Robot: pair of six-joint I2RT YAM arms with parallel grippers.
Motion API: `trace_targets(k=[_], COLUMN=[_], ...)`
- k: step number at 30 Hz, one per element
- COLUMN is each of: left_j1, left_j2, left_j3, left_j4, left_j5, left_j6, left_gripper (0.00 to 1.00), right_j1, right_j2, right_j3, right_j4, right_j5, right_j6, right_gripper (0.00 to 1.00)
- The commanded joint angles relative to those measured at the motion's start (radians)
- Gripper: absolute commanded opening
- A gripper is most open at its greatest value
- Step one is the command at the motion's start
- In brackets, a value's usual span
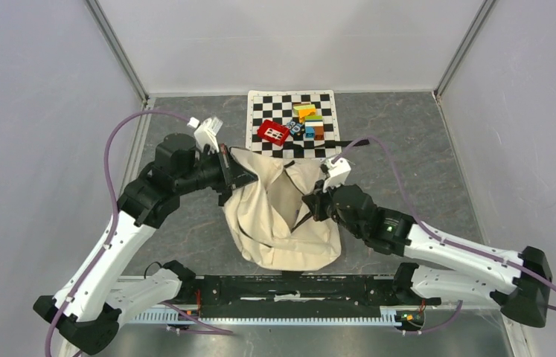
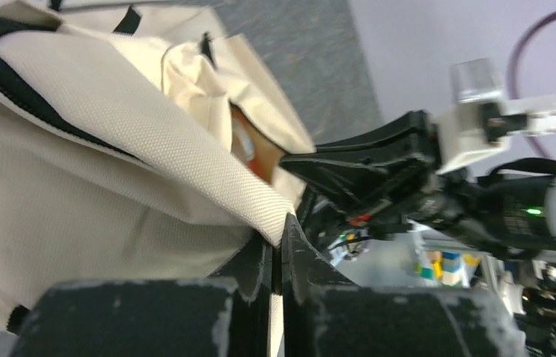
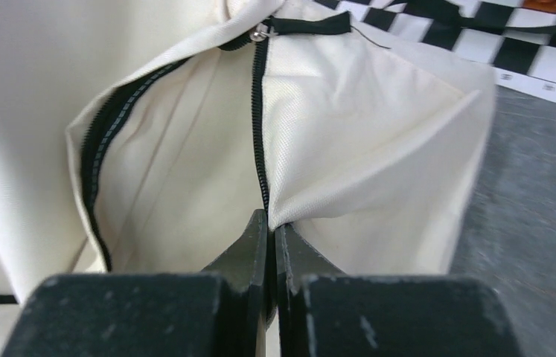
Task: Pack the student bag
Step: Move the student bag to the center of the board.
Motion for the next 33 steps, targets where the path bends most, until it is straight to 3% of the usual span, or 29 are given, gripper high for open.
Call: trace_targets(k=[1, 7, 13, 16, 17, 20, 23, 25, 28, 33], left_j1=[0.003, 0.003, 0.002, 0.003, 0.003, 0.003, 0.003, 0.003, 0.002, 0.003], left_j2=[-0.043, -0.083, -0.088, -0.099, -0.101, -0.110, -0.119, -0.119, -0.104, -0.060], left_j3=[-0.153, -0.330, -0.399, -0.401, -0.398, -0.376, -0.345, -0.333, -0.334, -0.375], left_j4=[-0.044, -0.021, -0.078, -0.132, -0.154, -0.194, -0.199, -0.181, -0.124, -0.030], left_j5=[-0.124, -0.179, -0.289, -0.374, -0.401, -0.443, -0.454, -0.444, -0.381, -0.333], left_j6=[0.077, 0.050, 0.055, 0.062, 0.065, 0.076, 0.104, 0.119, 0.119, 0.080], left_gripper=[0.02, 0.02, 0.02, 0.02, 0.08, 0.53, 0.72, 0.78, 0.80, 0.75], right_j1=[0.008, 0.054, 0.104, 0.111, 0.111, 0.111, 0.110, 0.106, 0.096, 0.094], right_j2=[0.105, 0.304, 0.449, 0.464, 0.465, 0.462, 0.426, 0.399, 0.369, 0.357], right_j3=[0.017, 0.052, 0.130, 0.159, 0.167, 0.213, 0.242, 0.241, 0.223, 0.179], right_j4=[0.160, 0.268, 0.272, 0.273, 0.271, 0.227, 0.175, 0.130, 0.093, 0.071], right_j5=[-0.138, -0.220, -0.262, -0.268, -0.277, -0.294, -0.257, -0.218, -0.182, -0.154], right_j6=[-0.045, -0.054, -0.052, -0.061, -0.065, -0.081, -0.093, -0.098, -0.100, -0.106], right_gripper=[0.00, 0.00, 0.00, 0.15, 0.20, 0.36, 0.54, 0.59, 0.61, 0.51])
